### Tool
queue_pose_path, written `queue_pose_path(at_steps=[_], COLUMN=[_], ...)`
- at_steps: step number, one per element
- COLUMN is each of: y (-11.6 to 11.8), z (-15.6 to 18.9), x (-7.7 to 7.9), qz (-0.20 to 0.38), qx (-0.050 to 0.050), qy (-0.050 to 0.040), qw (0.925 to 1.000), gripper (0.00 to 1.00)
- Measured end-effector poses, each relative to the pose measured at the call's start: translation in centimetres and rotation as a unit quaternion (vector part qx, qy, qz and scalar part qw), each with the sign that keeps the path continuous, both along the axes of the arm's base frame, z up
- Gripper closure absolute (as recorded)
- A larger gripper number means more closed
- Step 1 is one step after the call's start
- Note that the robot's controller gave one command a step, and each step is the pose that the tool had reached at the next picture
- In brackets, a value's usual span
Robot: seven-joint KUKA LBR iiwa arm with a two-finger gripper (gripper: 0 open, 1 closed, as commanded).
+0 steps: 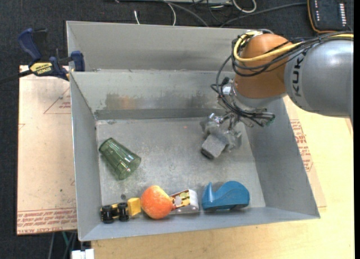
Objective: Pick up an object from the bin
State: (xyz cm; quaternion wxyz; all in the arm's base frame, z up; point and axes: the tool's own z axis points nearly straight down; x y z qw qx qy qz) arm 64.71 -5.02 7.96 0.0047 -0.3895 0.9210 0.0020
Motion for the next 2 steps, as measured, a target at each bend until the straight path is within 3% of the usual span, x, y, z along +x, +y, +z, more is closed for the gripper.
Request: queue_pose_path(at_steps=[1, 2], y=[0.1, 0.1], z=[3.5, 7.3], x=[-0.1, 0.1], qz=[0.0, -0.001], qx=[0.001, 0.0], qy=[0.0019, -0.0017], qw=[1.0, 1.0], gripper=[1.0, 1.0])
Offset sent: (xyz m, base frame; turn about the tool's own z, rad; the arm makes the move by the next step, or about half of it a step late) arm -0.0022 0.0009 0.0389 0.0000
